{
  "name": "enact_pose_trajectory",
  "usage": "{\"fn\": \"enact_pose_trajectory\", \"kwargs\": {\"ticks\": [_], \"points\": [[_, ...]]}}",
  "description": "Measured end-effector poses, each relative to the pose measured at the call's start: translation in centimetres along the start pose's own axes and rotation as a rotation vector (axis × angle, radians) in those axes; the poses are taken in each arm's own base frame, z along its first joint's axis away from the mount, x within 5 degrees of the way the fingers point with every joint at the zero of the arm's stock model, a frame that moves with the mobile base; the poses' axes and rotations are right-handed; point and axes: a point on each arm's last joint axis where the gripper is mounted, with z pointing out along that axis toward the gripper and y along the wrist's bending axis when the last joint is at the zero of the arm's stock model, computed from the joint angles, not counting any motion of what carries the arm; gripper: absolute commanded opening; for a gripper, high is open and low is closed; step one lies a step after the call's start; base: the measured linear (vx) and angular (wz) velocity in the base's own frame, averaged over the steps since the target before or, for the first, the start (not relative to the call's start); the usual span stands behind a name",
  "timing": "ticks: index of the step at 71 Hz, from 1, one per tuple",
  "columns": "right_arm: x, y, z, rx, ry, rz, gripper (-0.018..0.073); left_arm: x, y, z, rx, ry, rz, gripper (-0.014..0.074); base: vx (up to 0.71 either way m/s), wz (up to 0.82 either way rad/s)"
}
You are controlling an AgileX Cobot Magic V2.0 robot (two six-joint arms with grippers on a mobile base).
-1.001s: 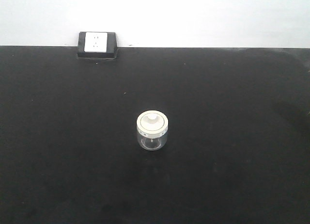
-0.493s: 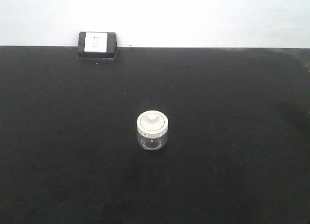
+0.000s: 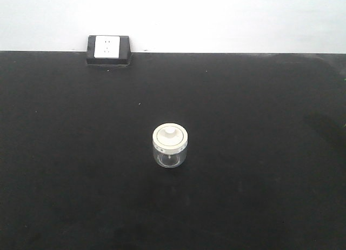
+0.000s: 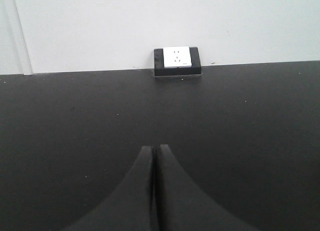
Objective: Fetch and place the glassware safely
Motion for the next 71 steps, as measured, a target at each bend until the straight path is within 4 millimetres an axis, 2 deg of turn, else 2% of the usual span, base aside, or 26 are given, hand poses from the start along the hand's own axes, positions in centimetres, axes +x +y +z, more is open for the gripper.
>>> {"fn": "enact_pose_trajectory", "kwargs": {"ticks": [71], "points": [[0.05,0.00,0.00,0.000,0.005,0.000,-0.0003,0.00,0.00,0.00,0.000,0.000,0.000,-0.0007,0.00,0.00]]}}
